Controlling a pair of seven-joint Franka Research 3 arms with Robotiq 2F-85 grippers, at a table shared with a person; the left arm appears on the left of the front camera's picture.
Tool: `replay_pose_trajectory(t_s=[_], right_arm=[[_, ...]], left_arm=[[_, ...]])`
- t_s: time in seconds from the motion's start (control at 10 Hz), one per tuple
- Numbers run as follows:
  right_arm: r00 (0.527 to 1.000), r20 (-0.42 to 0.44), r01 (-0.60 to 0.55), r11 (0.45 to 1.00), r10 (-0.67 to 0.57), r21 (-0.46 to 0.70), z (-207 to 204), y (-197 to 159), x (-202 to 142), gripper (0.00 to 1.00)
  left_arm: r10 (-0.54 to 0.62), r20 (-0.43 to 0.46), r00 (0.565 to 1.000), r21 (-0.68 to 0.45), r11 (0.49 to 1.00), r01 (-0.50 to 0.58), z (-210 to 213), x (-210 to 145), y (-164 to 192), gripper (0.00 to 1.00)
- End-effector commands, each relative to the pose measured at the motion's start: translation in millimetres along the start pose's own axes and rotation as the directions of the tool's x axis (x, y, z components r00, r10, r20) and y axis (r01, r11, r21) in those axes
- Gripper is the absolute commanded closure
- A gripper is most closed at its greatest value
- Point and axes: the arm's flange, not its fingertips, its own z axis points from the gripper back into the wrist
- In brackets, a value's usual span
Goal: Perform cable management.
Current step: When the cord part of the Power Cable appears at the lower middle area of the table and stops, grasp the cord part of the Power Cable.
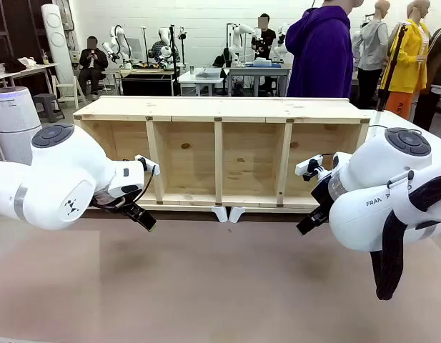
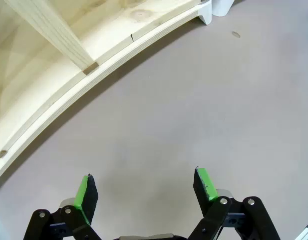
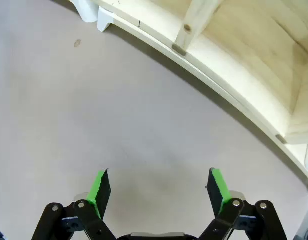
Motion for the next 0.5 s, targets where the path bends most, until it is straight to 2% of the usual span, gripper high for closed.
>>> replay_pose_trajectory(t_s=[0.0,0.4], right_arm=[[1.000,0.000,0.000,1.000,0.000,0.000,0.0,0.0,0.0,0.00],[1.000,0.000,0.000,1.000,0.000,0.000,0.0,0.0,0.0,0.00]], left_arm=[[0.000,0.000,1.000,0.000,1.000,0.000,0.0,0.0,-0.1,0.00],[0.000,0.000,1.000,0.000,1.000,0.000,0.0,0.0,-0.1,0.00]])
